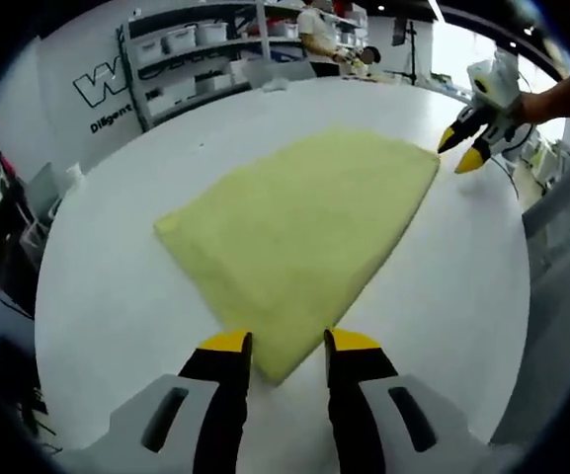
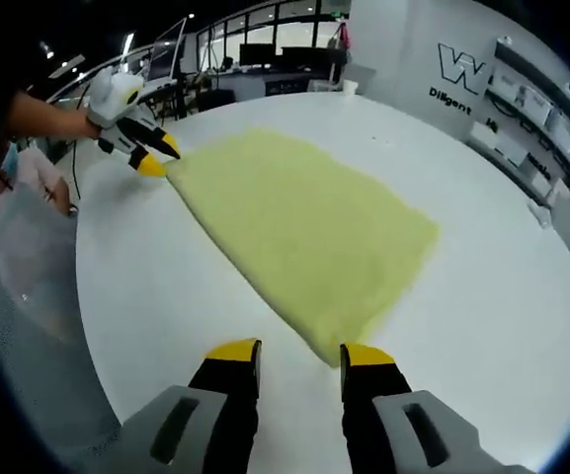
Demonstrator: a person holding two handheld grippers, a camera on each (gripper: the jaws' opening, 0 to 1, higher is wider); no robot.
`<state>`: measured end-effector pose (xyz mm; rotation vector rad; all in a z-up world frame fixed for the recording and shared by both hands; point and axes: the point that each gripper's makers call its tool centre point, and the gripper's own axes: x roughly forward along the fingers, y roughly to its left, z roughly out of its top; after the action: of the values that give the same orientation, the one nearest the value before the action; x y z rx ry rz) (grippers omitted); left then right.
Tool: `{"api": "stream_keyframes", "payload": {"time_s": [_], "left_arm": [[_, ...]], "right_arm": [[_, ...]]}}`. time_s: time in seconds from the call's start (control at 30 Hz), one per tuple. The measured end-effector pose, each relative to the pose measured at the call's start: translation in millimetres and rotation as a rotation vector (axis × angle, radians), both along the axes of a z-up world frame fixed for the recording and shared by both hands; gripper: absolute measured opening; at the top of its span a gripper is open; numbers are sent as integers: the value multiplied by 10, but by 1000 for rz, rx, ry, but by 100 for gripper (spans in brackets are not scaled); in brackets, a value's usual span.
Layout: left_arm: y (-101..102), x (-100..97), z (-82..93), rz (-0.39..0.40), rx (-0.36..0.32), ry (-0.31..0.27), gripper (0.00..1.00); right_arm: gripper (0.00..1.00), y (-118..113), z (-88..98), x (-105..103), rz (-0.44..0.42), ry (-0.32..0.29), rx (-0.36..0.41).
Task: Fold the garment on the visible template until the final outline fits inside the template.
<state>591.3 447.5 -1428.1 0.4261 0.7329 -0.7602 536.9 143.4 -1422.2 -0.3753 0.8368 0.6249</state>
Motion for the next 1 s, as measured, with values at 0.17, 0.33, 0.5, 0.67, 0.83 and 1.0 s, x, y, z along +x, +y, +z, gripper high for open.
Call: {"api": "stream_keyframes", "payload": {"time_s": [0.17,0.33,0.5,0.67,0.83,1.0], "left_arm": [[4,-54,69,-7,-15,-16,34],[-16,-110,179,9,-61,-28,38],[-44,-212,213,1,-70,-27,42],[-87,-270,252,4,-91,-35,49],[-134,-312,326,14,-116,-67,59],[-148,-376,433,36,-142,-92,65]], "right_arm": [[31,-15,59,-52,-13,-16,4],[47,49,181,-44,-72,-46,92],[53,68,251,-101,-100,-70,118],[55,65,264,-170,-134,-82,140],[61,51,308,-248,-158,-104,156],[65,55,376,-224,-166,-108,191]]}}
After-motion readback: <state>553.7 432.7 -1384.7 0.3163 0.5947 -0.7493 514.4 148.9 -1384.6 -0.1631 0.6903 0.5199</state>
